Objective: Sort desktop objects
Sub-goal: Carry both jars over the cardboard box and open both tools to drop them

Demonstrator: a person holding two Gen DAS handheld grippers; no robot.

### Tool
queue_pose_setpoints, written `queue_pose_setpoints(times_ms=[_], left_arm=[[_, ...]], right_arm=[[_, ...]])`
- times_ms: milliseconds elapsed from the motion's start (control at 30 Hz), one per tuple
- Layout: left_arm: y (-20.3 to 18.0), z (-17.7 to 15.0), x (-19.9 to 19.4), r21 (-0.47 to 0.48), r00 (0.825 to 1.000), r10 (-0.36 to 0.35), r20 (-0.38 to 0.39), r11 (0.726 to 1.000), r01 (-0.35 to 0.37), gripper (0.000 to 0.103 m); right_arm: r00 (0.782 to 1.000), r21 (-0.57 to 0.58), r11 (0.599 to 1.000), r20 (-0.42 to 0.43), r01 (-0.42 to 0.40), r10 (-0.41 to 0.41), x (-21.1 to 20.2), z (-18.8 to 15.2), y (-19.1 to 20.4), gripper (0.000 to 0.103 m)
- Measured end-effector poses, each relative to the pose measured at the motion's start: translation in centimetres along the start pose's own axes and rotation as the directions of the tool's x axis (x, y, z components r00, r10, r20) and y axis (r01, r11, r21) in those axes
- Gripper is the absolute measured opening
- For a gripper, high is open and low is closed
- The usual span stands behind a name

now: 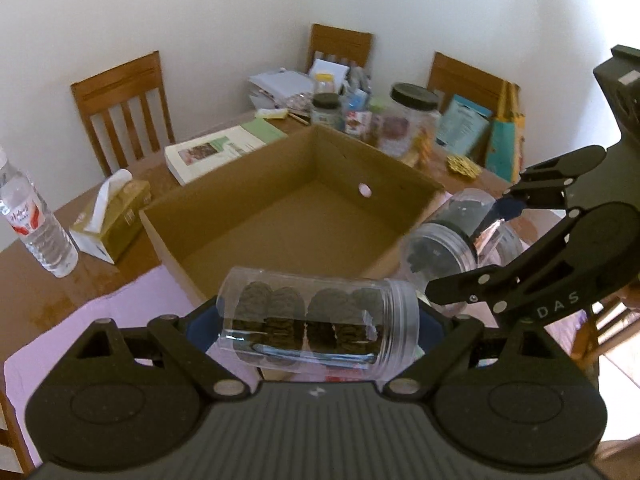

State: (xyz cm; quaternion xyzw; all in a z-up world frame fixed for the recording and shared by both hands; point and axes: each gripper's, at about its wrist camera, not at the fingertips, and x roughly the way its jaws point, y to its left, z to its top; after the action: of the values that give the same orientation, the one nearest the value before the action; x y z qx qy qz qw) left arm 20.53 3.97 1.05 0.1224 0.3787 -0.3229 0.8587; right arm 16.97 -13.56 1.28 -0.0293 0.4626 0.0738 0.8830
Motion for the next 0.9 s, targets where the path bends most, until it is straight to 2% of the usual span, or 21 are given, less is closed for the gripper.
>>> queue_pose_setpoints(times_ms=[200,467,767,900], left_arm=[[0.8,1.9,2.7,-0.040,0.999,0.032,-0.007,0.999,-0.032,0.093],[1.6,2.6,5.0,-0.076,0.998,0.055,-0.040,0.995,-0.058,0.093],[2.1,2.5,6.7,-0.104,0.995,0.073,-0.071,0.991,-0.080,0.094],[2.5,2.5,6.7,-0.129,0.993,0.092,-0.076,0.986,-0.101,0.095]], right_arm=[[1.000,-0.043,0.999,0.014,-0.002,0.003,1.7,3.0,-1.9,0.080],[1.000,-0.083,0.996,0.005,-0.018,0.019,4.2,5.6,-3.7,0.080],[0.998,-0.105,0.993,-0.049,-0.051,0.046,7.2,5.8,-4.3,0.081],[0.997,-0.117,0.992,-0.056,-0.052,0.046,7.8,5.8,-4.1,0.087]])
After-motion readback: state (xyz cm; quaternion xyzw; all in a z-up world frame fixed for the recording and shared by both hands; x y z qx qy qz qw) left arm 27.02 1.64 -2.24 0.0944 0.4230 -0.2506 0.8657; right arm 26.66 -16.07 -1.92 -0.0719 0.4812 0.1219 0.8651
